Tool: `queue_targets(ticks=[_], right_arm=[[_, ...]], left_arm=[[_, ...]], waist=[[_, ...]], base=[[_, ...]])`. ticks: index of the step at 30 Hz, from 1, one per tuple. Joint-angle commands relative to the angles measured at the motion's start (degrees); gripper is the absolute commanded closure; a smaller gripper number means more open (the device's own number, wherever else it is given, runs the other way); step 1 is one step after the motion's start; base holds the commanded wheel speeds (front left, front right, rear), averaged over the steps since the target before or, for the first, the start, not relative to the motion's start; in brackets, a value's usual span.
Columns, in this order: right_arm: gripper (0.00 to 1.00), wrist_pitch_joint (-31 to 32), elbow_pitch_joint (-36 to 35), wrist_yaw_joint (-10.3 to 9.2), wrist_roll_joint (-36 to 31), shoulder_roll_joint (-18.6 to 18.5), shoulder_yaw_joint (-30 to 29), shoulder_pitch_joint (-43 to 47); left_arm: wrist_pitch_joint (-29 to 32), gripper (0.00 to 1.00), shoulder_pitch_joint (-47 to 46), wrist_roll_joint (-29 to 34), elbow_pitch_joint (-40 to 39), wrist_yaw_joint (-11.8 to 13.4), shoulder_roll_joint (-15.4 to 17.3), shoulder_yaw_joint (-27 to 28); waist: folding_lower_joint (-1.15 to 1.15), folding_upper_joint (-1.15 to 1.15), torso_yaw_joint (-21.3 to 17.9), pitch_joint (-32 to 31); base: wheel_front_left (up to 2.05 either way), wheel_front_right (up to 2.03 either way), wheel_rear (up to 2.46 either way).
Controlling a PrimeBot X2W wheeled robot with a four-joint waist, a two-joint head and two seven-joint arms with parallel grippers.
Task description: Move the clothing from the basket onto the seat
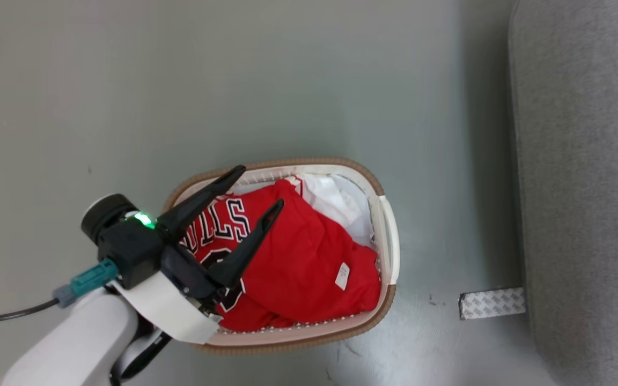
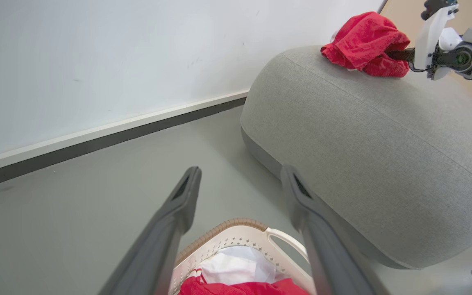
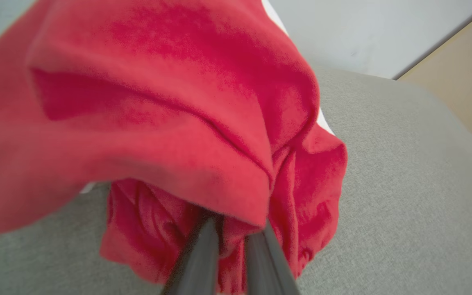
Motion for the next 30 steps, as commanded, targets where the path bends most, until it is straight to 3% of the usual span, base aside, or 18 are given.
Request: queue_targets(ticks=[1,5,11,20,30], right_arm=[[0.00,-0.1,-0.3,-0.14,0.0,0.0,0.0,0.8],[0.00,-0.1,-1.1,-0.14,0.1,0.0,2.2,3.2],[0.00,-0.3,-1.1,-0.14,3.7,-2.9,8.2,8.6],[0.00,-4.2,-10.0,-0.14,12.8,-7.1,19.4,16.6],[0.00,-11.5,-19.4,-0.14,19.2,-3.2,27.0,26.0]], left_arm=[[-0.1,0.00,0.3,-0.7,0.1,-0.2,-0.2,0.2],[-0.1,0.00,1.6,-0.9,1.8,-0.1,-1.0,0.1],[-0.2,0.00,4.1,-1.6,5.0,1.0,-3.5,0.5],[-0.2,0.00,8.5,-2.6,9.4,4.0,-8.0,4.5],[-0.2,0.00,14.3,-3.5,12.9,7.9,-11.6,12.4]], waist=[[0.00,0.00,-0.3,-0.9],[0.00,0.00,-1.0,-4.8],[0.00,0.00,-1.4,-13.9],[0.00,0.00,0.8,-28.6],[0.00,0.00,5.4,-38.4]], base=[[0.00,0.00,0.00],[0.00,0.00,0.00],[0.00,0.00,0.00],[0.00,0.00,0.00],[0.00,0.00,0.00]])
